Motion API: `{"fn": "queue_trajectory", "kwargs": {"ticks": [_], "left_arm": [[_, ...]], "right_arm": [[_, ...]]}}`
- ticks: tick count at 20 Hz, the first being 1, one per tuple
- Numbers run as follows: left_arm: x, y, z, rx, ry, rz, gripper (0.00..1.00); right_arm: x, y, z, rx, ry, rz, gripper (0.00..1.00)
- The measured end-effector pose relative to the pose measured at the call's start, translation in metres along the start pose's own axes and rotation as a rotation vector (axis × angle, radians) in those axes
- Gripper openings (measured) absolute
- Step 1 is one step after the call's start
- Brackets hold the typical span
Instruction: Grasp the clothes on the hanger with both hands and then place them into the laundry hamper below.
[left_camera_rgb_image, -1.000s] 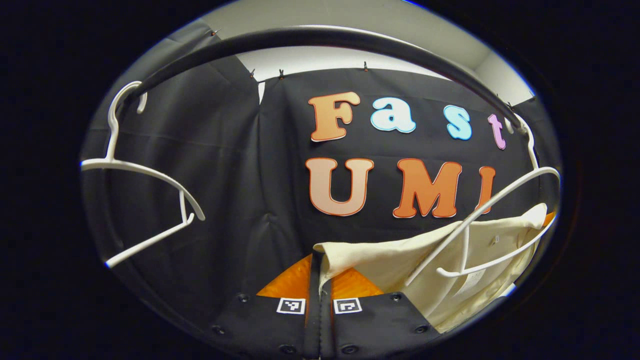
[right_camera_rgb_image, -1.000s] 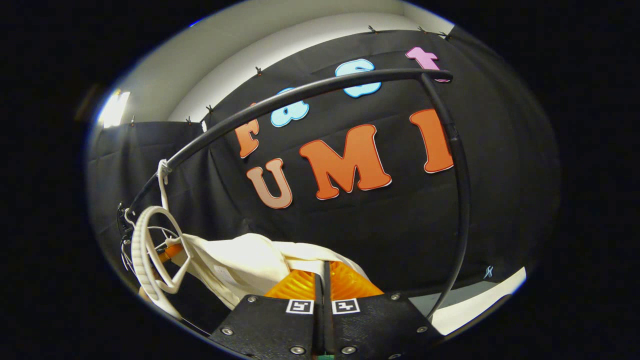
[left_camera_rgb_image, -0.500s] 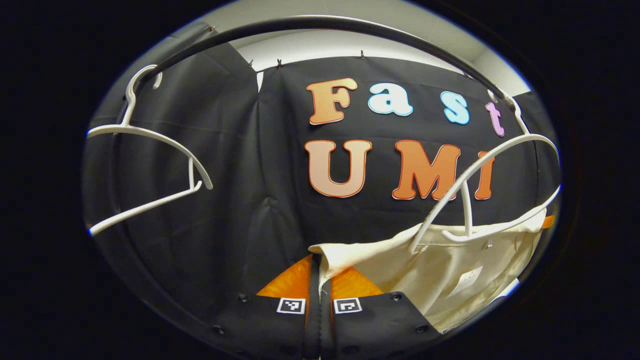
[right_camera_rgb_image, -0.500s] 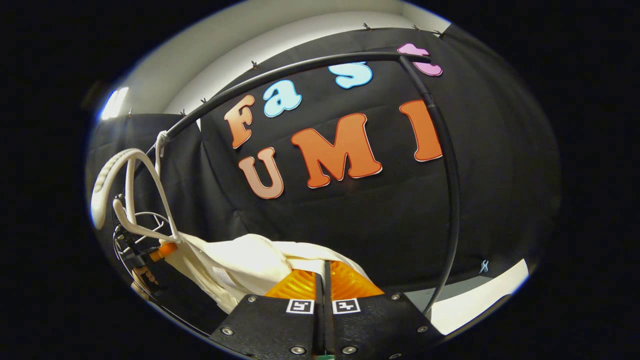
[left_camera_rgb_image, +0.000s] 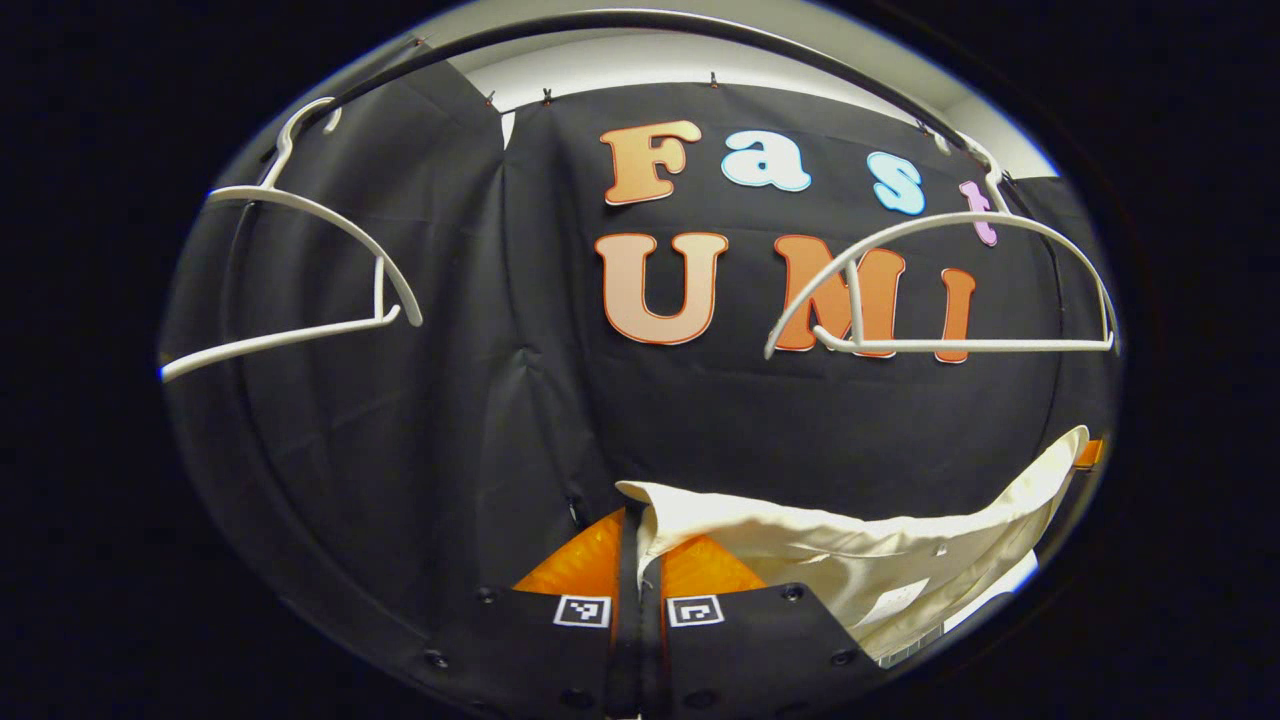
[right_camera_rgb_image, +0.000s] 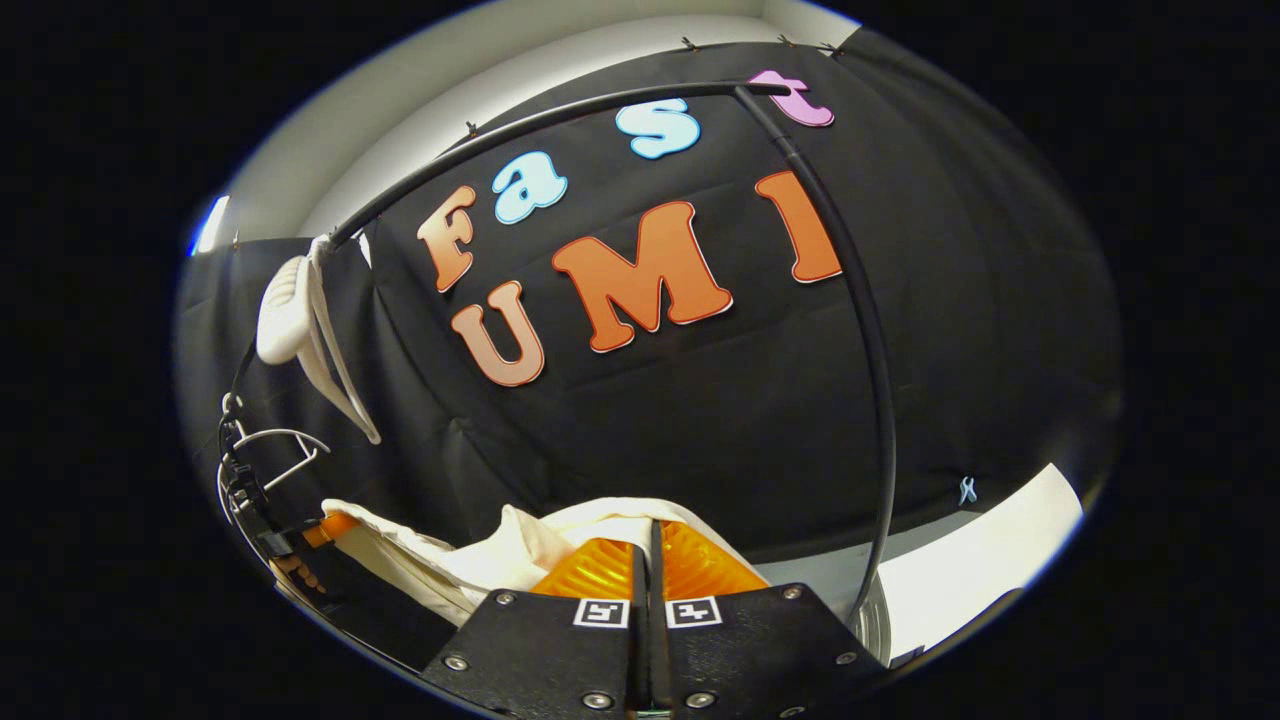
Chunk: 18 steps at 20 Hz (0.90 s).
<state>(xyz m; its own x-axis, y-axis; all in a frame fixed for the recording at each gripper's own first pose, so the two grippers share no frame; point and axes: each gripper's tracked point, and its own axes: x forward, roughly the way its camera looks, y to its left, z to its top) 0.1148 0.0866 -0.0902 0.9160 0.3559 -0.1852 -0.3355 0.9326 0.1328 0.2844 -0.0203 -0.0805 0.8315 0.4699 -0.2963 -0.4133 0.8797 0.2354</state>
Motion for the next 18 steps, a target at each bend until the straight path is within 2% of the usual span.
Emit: {"fn": "queue_trajectory", "kwargs": {"ticks": [5, 12, 18], "left_arm": [[-0.015, -0.034, -0.017, 0.010, 0.024, -0.070, 0.07], [-0.025, -0.096, -0.036, -0.009, 0.071, -0.184, 0.06], [-0.037, -0.132, -0.054, -0.038, 0.111, -0.257, 0.07]], "right_arm": [[-0.011, 0.024, -0.027, 0.014, 0.028, 0.013, 0.00], [-0.002, 0.073, -0.069, 0.035, 0.081, 0.052, 0.00], [0.005, 0.106, -0.092, 0.063, 0.109, 0.077, 0.00]]}}
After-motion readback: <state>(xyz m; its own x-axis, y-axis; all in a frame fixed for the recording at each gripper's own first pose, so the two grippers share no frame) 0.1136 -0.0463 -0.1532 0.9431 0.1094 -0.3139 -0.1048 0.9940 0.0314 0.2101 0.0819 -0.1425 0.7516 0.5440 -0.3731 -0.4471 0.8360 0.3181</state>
